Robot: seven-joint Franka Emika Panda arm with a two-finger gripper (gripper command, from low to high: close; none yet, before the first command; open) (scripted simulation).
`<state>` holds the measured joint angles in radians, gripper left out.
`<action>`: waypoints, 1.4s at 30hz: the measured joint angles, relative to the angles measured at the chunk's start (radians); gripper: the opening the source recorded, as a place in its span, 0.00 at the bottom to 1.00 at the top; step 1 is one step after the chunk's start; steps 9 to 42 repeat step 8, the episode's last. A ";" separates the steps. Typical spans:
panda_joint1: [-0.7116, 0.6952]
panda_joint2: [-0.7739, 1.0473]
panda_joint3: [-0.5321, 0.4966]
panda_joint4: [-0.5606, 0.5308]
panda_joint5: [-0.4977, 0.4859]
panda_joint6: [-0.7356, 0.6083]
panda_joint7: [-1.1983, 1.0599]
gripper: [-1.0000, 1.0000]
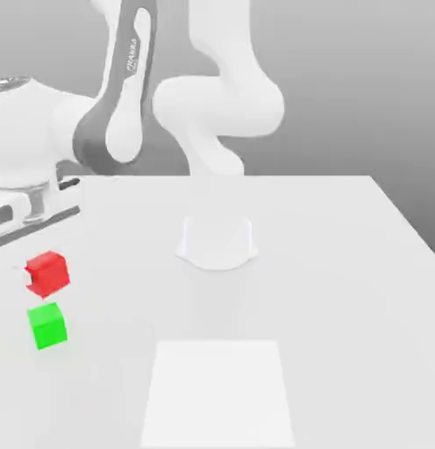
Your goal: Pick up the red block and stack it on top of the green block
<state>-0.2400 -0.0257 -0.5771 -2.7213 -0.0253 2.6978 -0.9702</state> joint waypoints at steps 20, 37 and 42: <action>-0.062 0.180 0.112 0.014 0.262 0.139 -0.200 1.00; -0.062 0.180 0.112 0.014 0.262 0.139 -0.200 1.00; -0.062 0.180 0.112 0.014 0.262 0.139 -0.200 1.00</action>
